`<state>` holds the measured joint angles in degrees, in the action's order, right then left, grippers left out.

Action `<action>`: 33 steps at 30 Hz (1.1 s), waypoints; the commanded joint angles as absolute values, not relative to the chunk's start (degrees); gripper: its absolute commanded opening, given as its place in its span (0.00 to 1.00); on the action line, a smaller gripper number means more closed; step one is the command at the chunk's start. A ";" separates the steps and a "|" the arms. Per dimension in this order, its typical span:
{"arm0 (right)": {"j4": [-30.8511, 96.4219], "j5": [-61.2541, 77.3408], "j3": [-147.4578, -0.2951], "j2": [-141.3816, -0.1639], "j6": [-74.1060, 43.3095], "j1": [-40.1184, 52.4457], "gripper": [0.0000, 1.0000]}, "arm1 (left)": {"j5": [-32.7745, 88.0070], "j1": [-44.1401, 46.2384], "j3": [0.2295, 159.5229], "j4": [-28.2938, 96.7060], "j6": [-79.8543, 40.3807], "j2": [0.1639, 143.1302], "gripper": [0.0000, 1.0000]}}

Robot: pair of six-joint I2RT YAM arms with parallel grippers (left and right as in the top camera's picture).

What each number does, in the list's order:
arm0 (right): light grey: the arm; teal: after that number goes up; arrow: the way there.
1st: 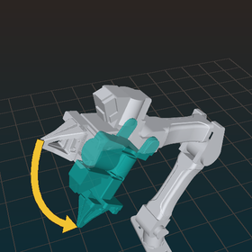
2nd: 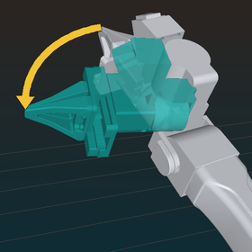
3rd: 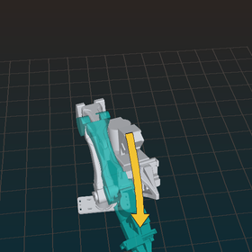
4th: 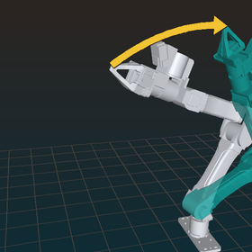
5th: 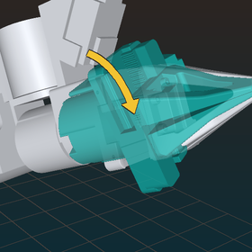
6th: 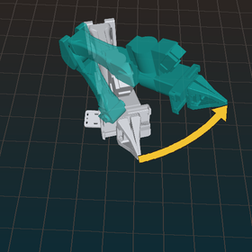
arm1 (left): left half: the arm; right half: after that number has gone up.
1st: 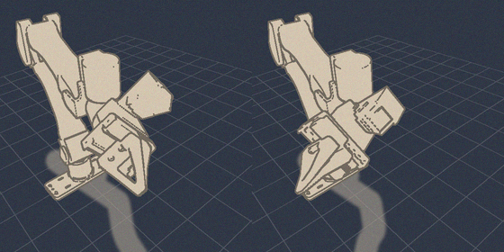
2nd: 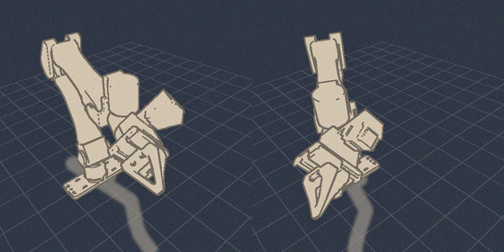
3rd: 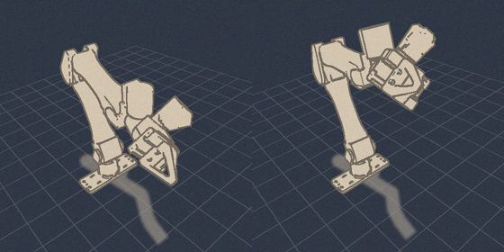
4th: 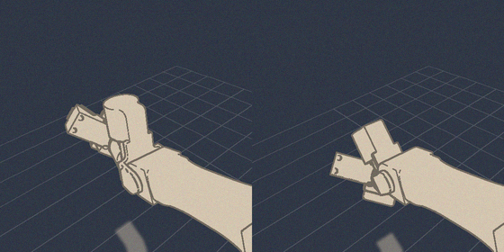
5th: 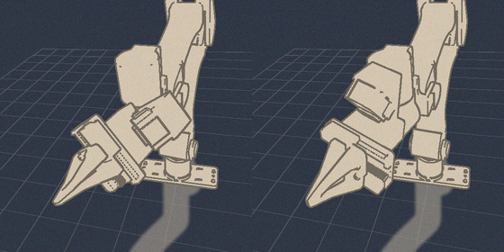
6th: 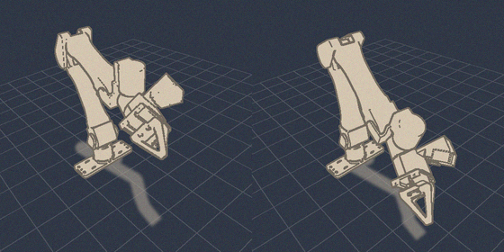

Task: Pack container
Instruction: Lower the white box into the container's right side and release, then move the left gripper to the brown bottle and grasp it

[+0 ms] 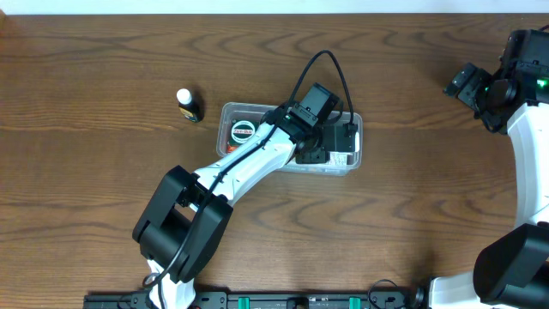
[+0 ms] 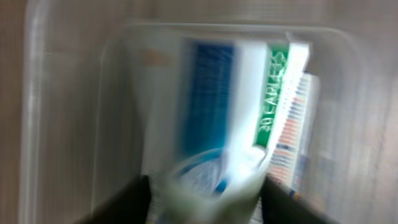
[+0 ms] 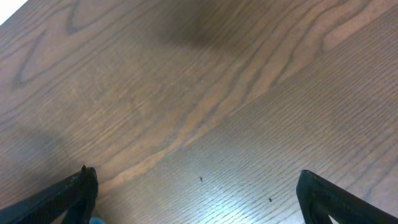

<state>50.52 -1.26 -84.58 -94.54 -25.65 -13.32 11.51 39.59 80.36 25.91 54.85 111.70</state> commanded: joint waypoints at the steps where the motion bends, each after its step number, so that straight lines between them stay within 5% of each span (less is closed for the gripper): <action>1: 50.61 -1.48 -84.58 -94.80 -26.28 -13.58 0.99 | 11.35 39.57 80.71 25.54 55.51 112.40 0.70; 10: 50.61 -1.48 -84.58 -94.80 -26.28 -13.54 0.99 | 10.20 39.55 80.71 23.00 55.44 112.40 0.99; 33: 50.59 -1.48 -84.58 -94.80 -26.28 -13.45 0.99 | 8.27 39.55 80.73 20.21 48.93 107.15 0.98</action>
